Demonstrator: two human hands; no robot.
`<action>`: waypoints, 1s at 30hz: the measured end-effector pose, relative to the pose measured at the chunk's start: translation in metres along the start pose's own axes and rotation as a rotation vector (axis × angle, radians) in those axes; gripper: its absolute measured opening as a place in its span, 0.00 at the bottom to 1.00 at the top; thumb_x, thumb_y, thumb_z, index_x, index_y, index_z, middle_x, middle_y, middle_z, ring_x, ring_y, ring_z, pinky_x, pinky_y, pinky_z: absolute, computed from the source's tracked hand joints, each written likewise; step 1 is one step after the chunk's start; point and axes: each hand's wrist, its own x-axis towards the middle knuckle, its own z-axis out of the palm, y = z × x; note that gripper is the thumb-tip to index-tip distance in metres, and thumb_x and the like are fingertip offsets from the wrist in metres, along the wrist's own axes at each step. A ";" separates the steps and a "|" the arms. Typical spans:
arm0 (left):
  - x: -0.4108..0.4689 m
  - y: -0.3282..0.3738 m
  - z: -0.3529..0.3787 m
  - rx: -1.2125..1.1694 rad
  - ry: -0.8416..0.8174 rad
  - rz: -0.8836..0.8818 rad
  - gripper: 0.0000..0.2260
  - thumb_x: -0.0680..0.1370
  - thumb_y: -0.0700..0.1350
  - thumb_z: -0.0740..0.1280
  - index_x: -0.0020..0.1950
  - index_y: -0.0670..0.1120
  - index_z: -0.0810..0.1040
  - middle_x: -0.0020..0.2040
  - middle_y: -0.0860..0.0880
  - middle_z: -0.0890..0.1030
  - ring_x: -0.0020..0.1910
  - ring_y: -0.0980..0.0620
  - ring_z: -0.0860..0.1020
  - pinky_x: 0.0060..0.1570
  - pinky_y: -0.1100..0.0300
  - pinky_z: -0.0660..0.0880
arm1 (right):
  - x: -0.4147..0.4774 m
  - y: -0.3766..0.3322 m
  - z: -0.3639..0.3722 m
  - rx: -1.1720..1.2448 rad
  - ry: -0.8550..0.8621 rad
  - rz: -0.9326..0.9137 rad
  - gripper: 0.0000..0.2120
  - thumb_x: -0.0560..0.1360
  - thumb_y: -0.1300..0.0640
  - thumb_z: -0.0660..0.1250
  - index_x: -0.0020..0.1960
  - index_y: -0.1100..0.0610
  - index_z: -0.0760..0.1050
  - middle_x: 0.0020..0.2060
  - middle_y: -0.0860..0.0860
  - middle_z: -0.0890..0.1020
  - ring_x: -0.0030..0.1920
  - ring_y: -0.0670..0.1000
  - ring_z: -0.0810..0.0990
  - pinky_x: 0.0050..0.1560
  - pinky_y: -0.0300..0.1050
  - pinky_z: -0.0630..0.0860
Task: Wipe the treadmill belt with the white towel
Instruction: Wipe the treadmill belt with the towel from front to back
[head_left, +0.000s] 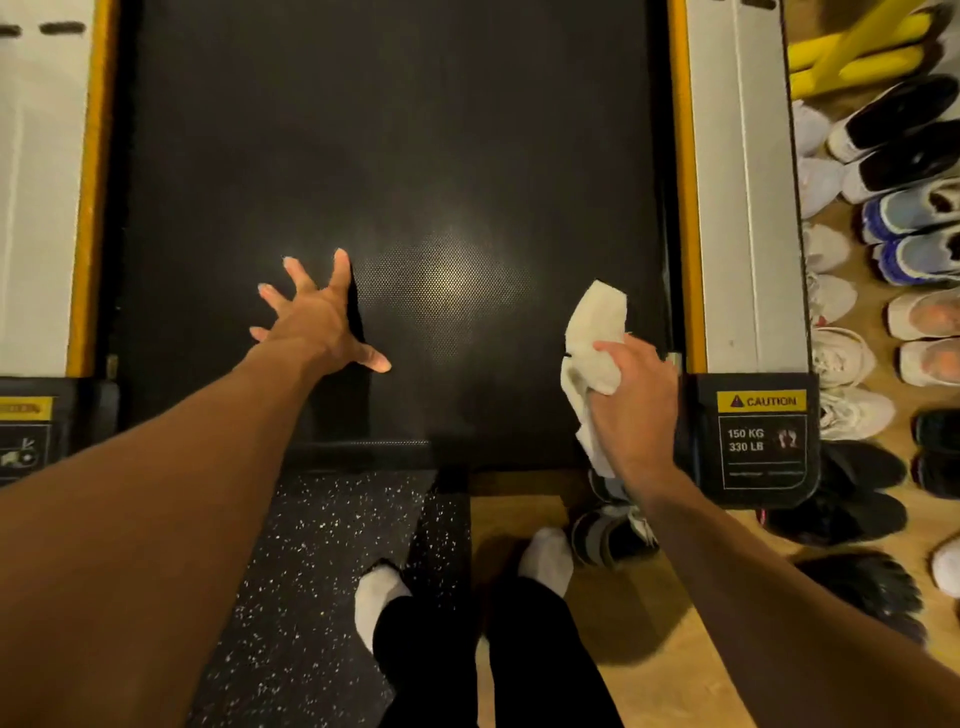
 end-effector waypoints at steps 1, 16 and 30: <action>-0.001 -0.003 0.001 -0.021 0.011 0.013 0.60 0.61 0.52 0.81 0.77 0.62 0.38 0.77 0.44 0.33 0.75 0.32 0.37 0.66 0.27 0.50 | -0.013 -0.008 0.004 -0.014 -0.070 -0.054 0.19 0.71 0.59 0.73 0.61 0.52 0.76 0.62 0.50 0.75 0.60 0.54 0.72 0.57 0.38 0.64; -0.056 -0.114 0.025 -0.212 0.336 0.016 0.23 0.79 0.41 0.63 0.74 0.46 0.65 0.76 0.43 0.63 0.73 0.41 0.64 0.69 0.47 0.63 | -0.062 -0.119 0.053 -0.082 -0.297 -0.186 0.23 0.71 0.57 0.71 0.65 0.51 0.71 0.60 0.53 0.72 0.57 0.57 0.72 0.56 0.51 0.72; -0.047 -0.222 -0.027 -0.086 0.296 -0.149 0.24 0.79 0.41 0.64 0.74 0.46 0.62 0.70 0.39 0.65 0.68 0.36 0.68 0.67 0.39 0.67 | -0.060 -0.195 0.093 0.027 -0.331 -0.232 0.21 0.70 0.58 0.71 0.62 0.53 0.75 0.57 0.55 0.77 0.56 0.58 0.76 0.56 0.50 0.72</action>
